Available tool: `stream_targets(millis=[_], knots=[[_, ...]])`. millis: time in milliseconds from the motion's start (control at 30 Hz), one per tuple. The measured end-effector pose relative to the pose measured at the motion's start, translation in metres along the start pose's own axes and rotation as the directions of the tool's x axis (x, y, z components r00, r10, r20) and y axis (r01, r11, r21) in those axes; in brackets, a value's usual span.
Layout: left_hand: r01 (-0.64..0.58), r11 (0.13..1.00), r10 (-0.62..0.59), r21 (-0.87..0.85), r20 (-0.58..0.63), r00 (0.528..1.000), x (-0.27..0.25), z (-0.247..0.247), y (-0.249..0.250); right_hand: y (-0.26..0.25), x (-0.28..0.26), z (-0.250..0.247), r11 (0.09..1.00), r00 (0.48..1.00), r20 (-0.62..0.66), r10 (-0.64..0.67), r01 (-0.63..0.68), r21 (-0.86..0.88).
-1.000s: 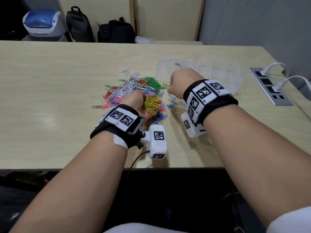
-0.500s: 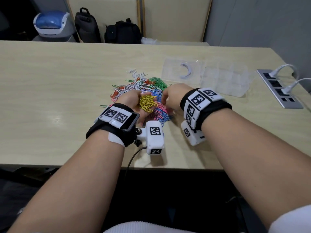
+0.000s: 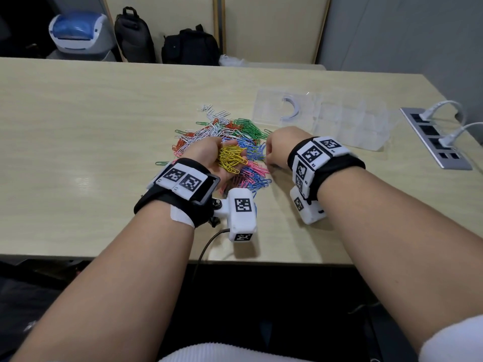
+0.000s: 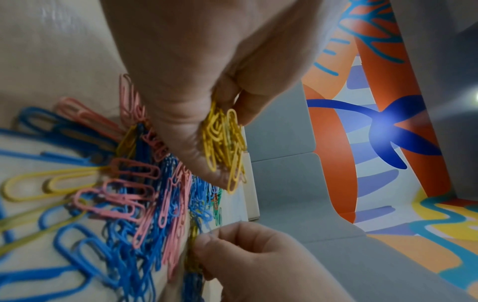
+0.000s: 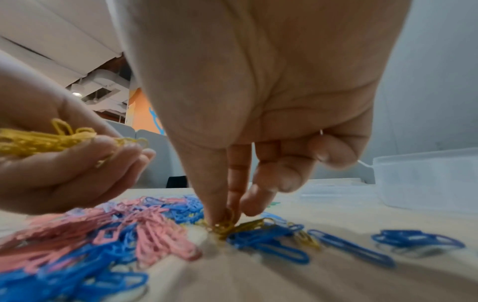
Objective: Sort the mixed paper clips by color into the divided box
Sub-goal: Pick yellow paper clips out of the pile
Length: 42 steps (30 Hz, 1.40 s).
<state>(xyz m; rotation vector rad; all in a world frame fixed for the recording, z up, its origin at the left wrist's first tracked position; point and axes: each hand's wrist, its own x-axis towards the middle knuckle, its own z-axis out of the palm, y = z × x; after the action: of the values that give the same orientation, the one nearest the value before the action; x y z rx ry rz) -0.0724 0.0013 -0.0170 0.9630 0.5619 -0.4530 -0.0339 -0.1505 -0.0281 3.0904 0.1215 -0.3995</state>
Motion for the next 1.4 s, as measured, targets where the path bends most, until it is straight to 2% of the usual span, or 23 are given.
stream_targets(millis=[233, 433, 633, 800, 1000, 1133, 1233, 1400], knots=[[-0.007, 1.000, 0.006, 0.020, 0.004, 1.000, 0.000, 0.000, 0.000, 0.011, 0.007, -0.012, 0.994, 0.991, -0.109, 0.072, -0.062, 0.086], [-0.001, 1.000, 0.001, 0.027, 0.003, 1.000, 0.000, -0.001, -0.001, 0.013, 0.003, -0.010, 0.988, 0.984, -0.109, 0.144, -0.137, 0.071], [-0.004, 0.999, 0.004, 0.040, -0.011, 1.000, 0.004, -0.001, -0.004, -0.005, -0.005, -0.005, 0.995, 0.998, -0.019, 0.063, -0.061, 0.076], [-0.008, 0.999, 0.008, 0.039, -0.005, 1.000, 0.003, 0.001, -0.003, -0.011, -0.006, -0.006, 0.996, 0.996, 0.004, 0.086, -0.086, -0.008], [-0.009, 1.000, 0.009, 0.016, 0.002, 1.000, 0.004, 0.005, -0.005, 0.006, -0.012, -0.018, 0.996, 0.996, -0.020, 0.087, -0.088, -0.022], [0.024, 0.997, -0.024, 0.067, -0.008, 1.000, 0.007, 0.010, -0.009, 0.014, -0.018, -0.035, 0.999, 0.998, -0.047, 0.031, -0.033, -0.027], [0.050, 0.995, -0.049, 0.082, -0.005, 0.999, 0.009, 0.018, -0.012, 0.013, -0.025, -0.045, 1.000, 0.996, -0.088, -0.008, 0.010, 0.026], [0.088, 0.995, -0.090, 0.053, 0.035, 0.995, 0.009, 0.033, -0.017, 0.004, -0.037, -0.054, 0.983, 0.991, -0.074, -0.111, 0.120, 0.139]])
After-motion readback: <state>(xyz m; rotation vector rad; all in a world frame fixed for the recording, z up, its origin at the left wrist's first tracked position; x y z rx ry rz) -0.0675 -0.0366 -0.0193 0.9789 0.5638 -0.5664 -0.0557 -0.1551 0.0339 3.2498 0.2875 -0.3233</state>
